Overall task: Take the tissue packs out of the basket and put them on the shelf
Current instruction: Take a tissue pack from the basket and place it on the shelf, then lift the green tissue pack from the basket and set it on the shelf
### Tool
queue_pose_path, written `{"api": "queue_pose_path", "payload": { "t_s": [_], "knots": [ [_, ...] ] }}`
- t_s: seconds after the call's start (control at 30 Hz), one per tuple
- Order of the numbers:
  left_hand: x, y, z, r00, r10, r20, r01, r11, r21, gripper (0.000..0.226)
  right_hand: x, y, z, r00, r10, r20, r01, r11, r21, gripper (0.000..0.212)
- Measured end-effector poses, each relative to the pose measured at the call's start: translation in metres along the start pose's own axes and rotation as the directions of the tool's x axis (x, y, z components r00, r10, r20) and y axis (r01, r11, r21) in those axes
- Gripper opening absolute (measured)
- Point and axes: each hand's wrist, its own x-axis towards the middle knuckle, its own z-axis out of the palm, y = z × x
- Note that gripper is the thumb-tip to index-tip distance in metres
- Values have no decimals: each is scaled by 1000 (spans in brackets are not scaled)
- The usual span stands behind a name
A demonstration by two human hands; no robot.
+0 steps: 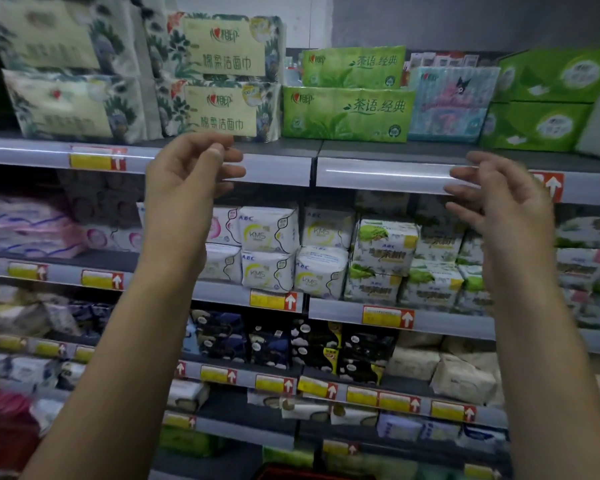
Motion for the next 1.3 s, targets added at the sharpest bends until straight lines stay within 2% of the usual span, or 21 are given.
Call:
{"api": "queue_pose_path", "payload": {
  "t_s": [0.17,0.4,0.77,1.07,1.3],
  "knots": [
    [-21,-3,-33,999,-52,11,52,999,17,20,-44,-2,5,996,83,-32,-84,996,-15,23],
    [-63,-25,-63,975,-216,57,212,975,67,21,-113,14,13,975,219,-41,-221,973,-65,23],
    [-109,-59,-79,925,-373,72,360,922,145,19,-157,56,30,921,386,48,-383,922,-66,23],
    [-170,-140,-68,852,-513,108,493,854,169,16,-198,146,-9,855,517,32,-505,845,-174,22],
    [-238,-232,-68,744,-668,25,651,732,201,16,-251,220,-26,796,591,134,-549,797,-253,21]
  ]
}}
